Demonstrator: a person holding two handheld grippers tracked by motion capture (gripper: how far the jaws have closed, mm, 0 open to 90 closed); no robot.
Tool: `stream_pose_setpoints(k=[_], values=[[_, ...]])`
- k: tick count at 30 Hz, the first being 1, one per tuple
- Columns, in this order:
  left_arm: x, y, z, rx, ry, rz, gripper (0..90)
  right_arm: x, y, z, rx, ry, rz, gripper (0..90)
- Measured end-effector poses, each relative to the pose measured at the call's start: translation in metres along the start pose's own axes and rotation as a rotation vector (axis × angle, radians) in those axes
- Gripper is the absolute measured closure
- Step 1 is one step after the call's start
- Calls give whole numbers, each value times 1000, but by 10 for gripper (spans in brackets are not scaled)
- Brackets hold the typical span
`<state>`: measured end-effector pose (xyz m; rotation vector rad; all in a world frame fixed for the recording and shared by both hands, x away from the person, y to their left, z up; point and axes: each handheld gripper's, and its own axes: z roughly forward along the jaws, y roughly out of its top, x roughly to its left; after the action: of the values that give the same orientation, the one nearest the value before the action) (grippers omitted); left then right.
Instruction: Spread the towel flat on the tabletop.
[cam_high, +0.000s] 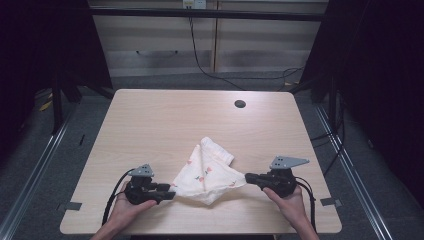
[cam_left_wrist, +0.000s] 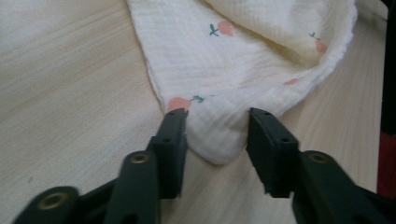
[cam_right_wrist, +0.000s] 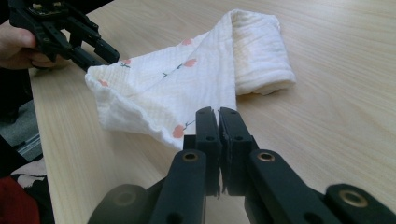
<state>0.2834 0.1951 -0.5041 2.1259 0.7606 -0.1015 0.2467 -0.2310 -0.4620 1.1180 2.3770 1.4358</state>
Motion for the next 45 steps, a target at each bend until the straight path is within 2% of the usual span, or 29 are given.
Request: stream_pose_setpoints(k=[1, 2, 6, 7, 8, 13, 15, 19, 22, 23, 25, 26, 28, 33, 34, 35, 37, 39, 40, 43, 44, 45], values=[[0, 1, 1, 7, 26, 26, 710, 0, 0, 0, 2, 1, 0, 880], [0, 1, 1, 7, 26, 26, 745, 0, 0, 1, 3, 2, 0, 881], [-4, 3, 3, 15, 49, 72, 789, 0, 0, 1, 2, 4, -3, 880], [-4, 3, 3, 7, 40, 76, 795, 0, 0, 1, 1, 3, -2, 881], [-4, 4, 2, 3, 36, 81, 854, 0, 0, 0, -1, 2, -1, 881], [-4, 4, 2, 7, 40, 88, 875, -1, 0, 0, -5, 2, 2, 881], [-4, 5, -2, -24, 32, 79, 879, -1, 0, 0, -5, 2, 3, 881], [-3, 6, -6, -48, 13, 72, 883, -1, 0, 0, -8, 1, 1, 881], [-3, 8, -13, -99, -14, 44, 883, -1, 1, -2, -16, 0, 6, 881], [-3, 11, -18, -132, -29, 39, 884, 0, 3, -4, -27, -1, 5, 881], [-4, 13, -19, -137, -27, 36, 885, 0, 5, -6, -35, -2, 3, 881], [-4, 15, -21, -149, -21, 32, 885, 0, 9, -9, -55, -6, 2, 881], [-3, 20, -23, -173, -36, 19, 885, -1, 11, -11, -65, -9, 2, 881], [0, 32, -37, -234, -24, 12, 887, -4, 25, -22, -118, -21, -4, 882], [2, 34, -40, -251, -38, -5, 886, -4, 29, -24, -132, -25, -4, 882], [3, 40, -47, -281, -70, -32, 887, -6, 36, -28, -162, -32, -9, 882], [-1, 47, -52, -278, -16, 7, 888, -7, 43, -31, -192, -31, -7, 882], [-1, 50, -55, -292, -15, 13, 888, -7, 46, -32, -204, -33, -13, 882], [1, 56, -59, -318, -19, 11, 888, -7, 50, -33, -212, -33, -17, 882], [4, 65, -64, -339, 2, 16, 889, -6, 67, -37, -229, -44, -39, 882], [3, 69, -66, -337, 26, 34, 889, -7, 72, -39, -240, -47, -44, 883], [3, 73, -68, -346, 17, 31, 889, -7, 78, -41, -248, -51, -50, 883]])
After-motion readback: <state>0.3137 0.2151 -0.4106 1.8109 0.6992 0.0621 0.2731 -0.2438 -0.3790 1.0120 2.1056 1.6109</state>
